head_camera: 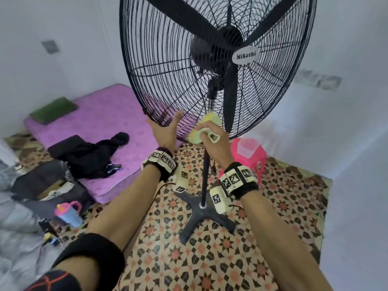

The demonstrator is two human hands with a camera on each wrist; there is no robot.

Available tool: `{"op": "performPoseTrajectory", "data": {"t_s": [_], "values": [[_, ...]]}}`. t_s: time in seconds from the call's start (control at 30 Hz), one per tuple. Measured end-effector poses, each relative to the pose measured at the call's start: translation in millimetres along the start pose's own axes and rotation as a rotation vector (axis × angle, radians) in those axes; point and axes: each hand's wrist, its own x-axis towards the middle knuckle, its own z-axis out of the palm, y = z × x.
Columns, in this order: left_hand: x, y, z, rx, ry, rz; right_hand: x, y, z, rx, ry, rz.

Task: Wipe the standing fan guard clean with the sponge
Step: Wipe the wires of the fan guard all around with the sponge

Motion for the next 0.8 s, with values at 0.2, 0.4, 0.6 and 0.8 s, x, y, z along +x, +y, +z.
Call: {"op": "performPoseTrajectory", "data": {"t_s": [0.2, 0.4, 0.6, 0.8], "values": [[13, -9, -13, 0.045, -0.021, -0.002, 13, -31, -10, 0.022, 0.015, -0.328], [40, -12, -16, 0.036, -0.037, 0.045, 16, 15, -8, -0.133, 0.133, -0.141], [79, -34, -24, 0.011, -0.085, 0.009, 29, -10, -6, -0.054, 0.059, -0.293], [103, -51, -30, -0.025, -0.128, 0.046, 43, 1, 2, -0.170, 0.057, -0.262]]}}
